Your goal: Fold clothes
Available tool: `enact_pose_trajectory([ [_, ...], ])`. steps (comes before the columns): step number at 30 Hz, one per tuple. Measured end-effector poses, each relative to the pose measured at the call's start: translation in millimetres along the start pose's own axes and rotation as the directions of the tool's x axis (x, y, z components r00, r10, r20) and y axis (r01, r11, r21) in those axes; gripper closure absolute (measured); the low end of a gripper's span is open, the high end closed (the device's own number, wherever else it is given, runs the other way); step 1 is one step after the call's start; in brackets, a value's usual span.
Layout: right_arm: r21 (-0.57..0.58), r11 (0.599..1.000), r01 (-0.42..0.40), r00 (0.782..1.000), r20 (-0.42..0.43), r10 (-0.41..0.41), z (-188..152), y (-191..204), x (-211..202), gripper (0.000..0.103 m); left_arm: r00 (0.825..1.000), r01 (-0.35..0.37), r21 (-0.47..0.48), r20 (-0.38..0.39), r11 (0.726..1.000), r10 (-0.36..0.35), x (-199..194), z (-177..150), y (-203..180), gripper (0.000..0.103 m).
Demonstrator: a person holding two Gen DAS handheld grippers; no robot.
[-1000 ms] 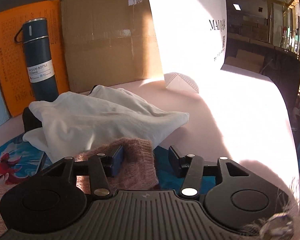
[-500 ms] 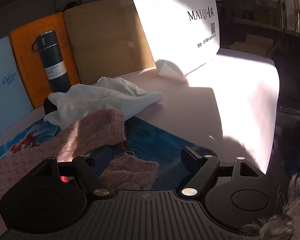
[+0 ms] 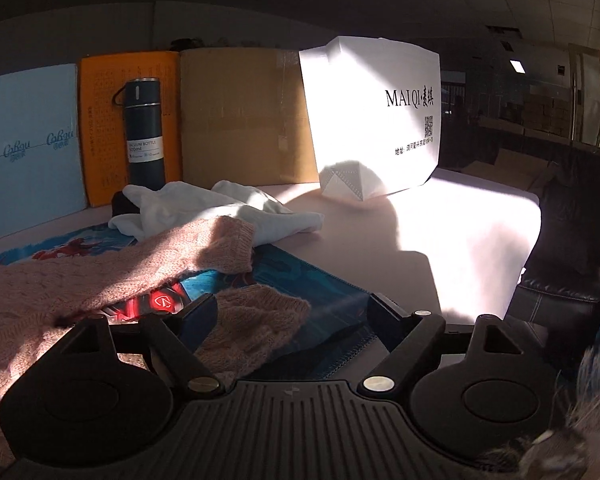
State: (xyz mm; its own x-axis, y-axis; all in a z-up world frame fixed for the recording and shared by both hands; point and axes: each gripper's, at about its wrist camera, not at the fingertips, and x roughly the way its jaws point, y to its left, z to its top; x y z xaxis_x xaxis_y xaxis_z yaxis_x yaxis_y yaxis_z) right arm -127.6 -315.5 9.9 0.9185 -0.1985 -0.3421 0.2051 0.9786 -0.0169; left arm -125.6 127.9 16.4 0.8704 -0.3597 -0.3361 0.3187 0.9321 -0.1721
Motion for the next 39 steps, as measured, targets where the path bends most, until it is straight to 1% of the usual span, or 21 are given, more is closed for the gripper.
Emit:
enact_pose_trajectory([
  [2, -0.085, 0.984, -0.156, 0.987, 0.021, 0.158, -4, 7, -16, 0.007, 0.999, 0.041, 0.172, -0.009, 0.984, -0.040, -7, -2, -23, 0.002],
  [3, -0.119, 0.967, -0.226, 0.974, 0.005, 0.228, -6, 11, -21, 0.005, 0.998, 0.068, 0.249, -0.025, 0.966, -0.064, -11, -5, -33, 0.002],
  [5, -0.187, 0.914, -0.361, 0.932, -0.052, 0.358, -9, 21, -28, 0.005, 0.991, 0.126, 0.384, -0.087, 0.915, -0.101, -17, -15, -51, 0.002],
  [7, -0.252, 0.862, -0.440, 0.898, -0.105, 0.428, -12, 33, -33, 0.005, 0.983, 0.162, 0.492, -0.159, 0.856, -0.096, -20, -26, -66, 0.002],
  [10, -0.345, 0.794, -0.501, 0.865, -0.172, 0.471, -15, 50, -36, 0.005, 0.971, 0.156, 0.605, -0.238, 0.781, -0.010, -18, -43, -81, 0.002],
  [12, -0.397, 0.746, -0.535, 0.844, -0.211, 0.494, -16, 61, -35, 0.005, 0.974, 0.103, 0.666, -0.219, 0.739, 0.062, -13, -50, -87, 0.000],
  [13, -0.412, 0.725, -0.552, 0.832, -0.222, 0.508, -17, 66, -35, 0.005, 0.976, 0.081, 0.679, -0.202, 0.730, 0.079, -12, -50, -88, 0.000],
  [16, -0.444, 0.658, -0.607, 0.791, -0.258, 0.555, -19, 80, -36, 0.005, 0.978, 0.048, 0.688, -0.180, 0.724, 0.106, -1, -48, -88, 0.000],
  [20, -0.459, 0.572, -0.680, 0.724, -0.298, 0.622, -23, 100, -39, 0.005, 0.981, 0.018, 0.667, -0.154, 0.744, 0.115, 14, -43, -88, 0.000],
  [21, -0.460, 0.557, -0.692, 0.712, -0.302, 0.634, -24, 105, -40, 0.005, 0.982, 0.000, 0.657, -0.141, 0.754, 0.123, 18, -40, -88, 0.000],
  [23, -0.463, 0.530, -0.710, 0.690, -0.309, 0.655, -25, 114, -41, 0.005, 0.985, -0.044, 0.598, -0.110, 0.800, 0.136, 22, -31, -82, 0.000],
  [25, -0.466, 0.529, -0.710, 0.690, -0.310, 0.654, -23, 119, -39, 0.005, 0.986, -0.072, 0.501, -0.096, 0.863, 0.138, 24, -18, -72, 0.000],
  [26, -0.466, 0.536, -0.704, 0.697, -0.309, 0.647, -22, 119, -37, 0.005, 0.986, -0.085, 0.449, -0.092, 0.889, 0.140, 24, -13, -65, 0.000],
  [28, -0.478, 0.579, -0.660, 0.741, -0.290, 0.605, -20, 117, -31, 0.005, 0.985, -0.105, 0.386, -0.087, 0.916, 0.150, 23, -7, -55, 0.000],
  [31, -0.483, 0.675, -0.557, 0.827, -0.250, 0.504, -15, 101, -16, 0.005, 0.983, -0.110, 0.383, -0.093, 0.917, 0.157, 21, -11, -49, 0.000],
  [33, -0.473, 0.741, -0.476, 0.879, -0.224, 0.421, -11, 87, -5, 0.005, 0.981, -0.112, 0.408, -0.103, 0.906, 0.167, 21, -16, -51, 0.001],
  [34, -0.465, 0.776, -0.427, 0.904, -0.207, 0.374, -10, 78, 0, 0.005, 0.979, -0.111, 0.424, -0.107, 0.899, 0.172, 21, -19, -53, 0.003],
  [35, -0.455, 0.797, -0.398, 0.917, -0.194, 0.348, -10, 71, 2, 0.007, 0.979, -0.107, 0.441, -0.112, 0.891, 0.173, 22, -21, -54, 0.006],
  [37, -0.425, 0.822, -0.378, 0.926, -0.178, 0.333, -10, 60, 4, 0.010, 0.977, -0.096, 0.457, -0.127, 0.884, 0.171, 22, -23, -56, 0.027],
  [38, -0.409, 0.826, -0.388, 0.922, -0.178, 0.344, -12, 56, 4, 0.018, 0.977, -0.085, 0.454, -0.137, 0.887, 0.164, 22, -23, -55, 0.034],
  [39, -0.394, 0.830, -0.394, 0.919, -0.177, 0.352, -13, 52, 5, 0.029, 0.977, -0.074, 0.449, -0.148, 0.890, 0.156, 22, -23, -54, 0.055],
])
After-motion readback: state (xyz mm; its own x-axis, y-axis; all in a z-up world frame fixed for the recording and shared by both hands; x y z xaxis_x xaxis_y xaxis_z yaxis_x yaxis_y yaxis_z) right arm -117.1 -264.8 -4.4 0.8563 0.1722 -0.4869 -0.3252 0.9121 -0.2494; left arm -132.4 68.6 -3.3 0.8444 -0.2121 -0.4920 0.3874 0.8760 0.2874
